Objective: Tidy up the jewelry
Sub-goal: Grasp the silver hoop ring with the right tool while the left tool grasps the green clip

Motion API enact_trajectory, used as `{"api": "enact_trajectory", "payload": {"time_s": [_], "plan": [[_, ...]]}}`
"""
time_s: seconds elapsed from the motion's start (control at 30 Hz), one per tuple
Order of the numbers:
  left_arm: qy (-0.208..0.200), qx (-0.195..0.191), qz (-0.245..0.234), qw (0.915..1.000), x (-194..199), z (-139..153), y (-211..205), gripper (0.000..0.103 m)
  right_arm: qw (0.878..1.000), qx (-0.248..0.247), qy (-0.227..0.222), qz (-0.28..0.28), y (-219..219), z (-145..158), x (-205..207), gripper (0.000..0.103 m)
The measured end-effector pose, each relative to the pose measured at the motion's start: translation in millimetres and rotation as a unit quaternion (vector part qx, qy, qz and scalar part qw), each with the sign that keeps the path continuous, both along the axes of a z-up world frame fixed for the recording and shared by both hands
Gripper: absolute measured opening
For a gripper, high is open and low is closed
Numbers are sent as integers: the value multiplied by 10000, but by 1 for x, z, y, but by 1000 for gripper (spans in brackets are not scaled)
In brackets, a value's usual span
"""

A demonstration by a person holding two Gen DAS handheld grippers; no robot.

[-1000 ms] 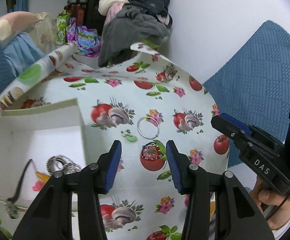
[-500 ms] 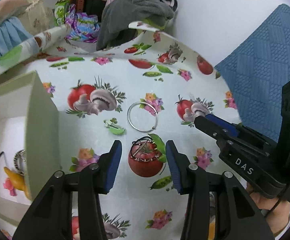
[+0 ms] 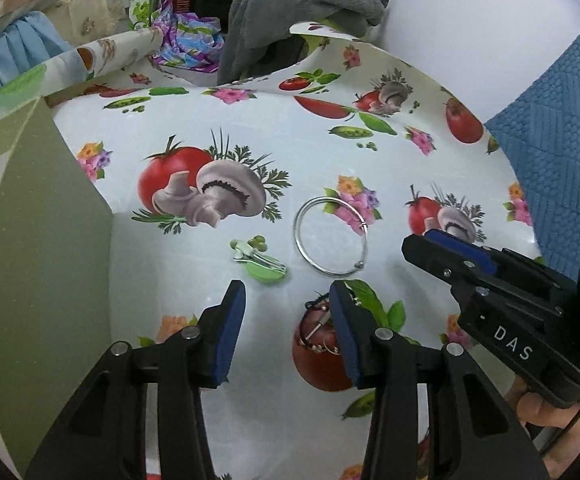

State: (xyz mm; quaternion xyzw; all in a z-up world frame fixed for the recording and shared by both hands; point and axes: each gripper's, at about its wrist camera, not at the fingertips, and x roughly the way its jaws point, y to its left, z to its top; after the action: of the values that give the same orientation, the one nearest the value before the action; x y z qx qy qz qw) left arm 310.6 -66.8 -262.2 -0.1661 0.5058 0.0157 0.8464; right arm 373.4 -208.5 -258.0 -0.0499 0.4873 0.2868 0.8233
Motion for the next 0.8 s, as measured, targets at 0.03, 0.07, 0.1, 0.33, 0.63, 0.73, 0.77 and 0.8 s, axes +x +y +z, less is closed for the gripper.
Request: {"api": "enact_trajectory", "payload": {"time_s": [0.03,0.07,0.1,0.33,0.63,0.73,0.77,0.8], "plan": [[17,-17,25,10000,1,-3,1,44,10000,8,10,13,1,-2,2,21],[32,-24,61,10000,2,-6,2,44,10000,18,24,18,2,-4,4,21],[23,-31,107,9999,2,-9,3,43,10000,34,49,22,4,-7,7,21],[-75,-38,261,9996,5,-18,10,40,9997,-39,208,100,11,-29,19,21],[-185,13,83,9998,11,-24,9,34,9992,-241,114,290,28,-39,28,15],[-213,19,66,9997,14,-24,10,33,9987,-351,-45,362,33,-39,26,9],[-215,24,37,9998,15,-25,9,32,9983,-424,-106,372,35,-39,25,8],[-225,23,16,9997,15,-25,9,31,9980,-478,-146,382,36,-40,25,6]]}}
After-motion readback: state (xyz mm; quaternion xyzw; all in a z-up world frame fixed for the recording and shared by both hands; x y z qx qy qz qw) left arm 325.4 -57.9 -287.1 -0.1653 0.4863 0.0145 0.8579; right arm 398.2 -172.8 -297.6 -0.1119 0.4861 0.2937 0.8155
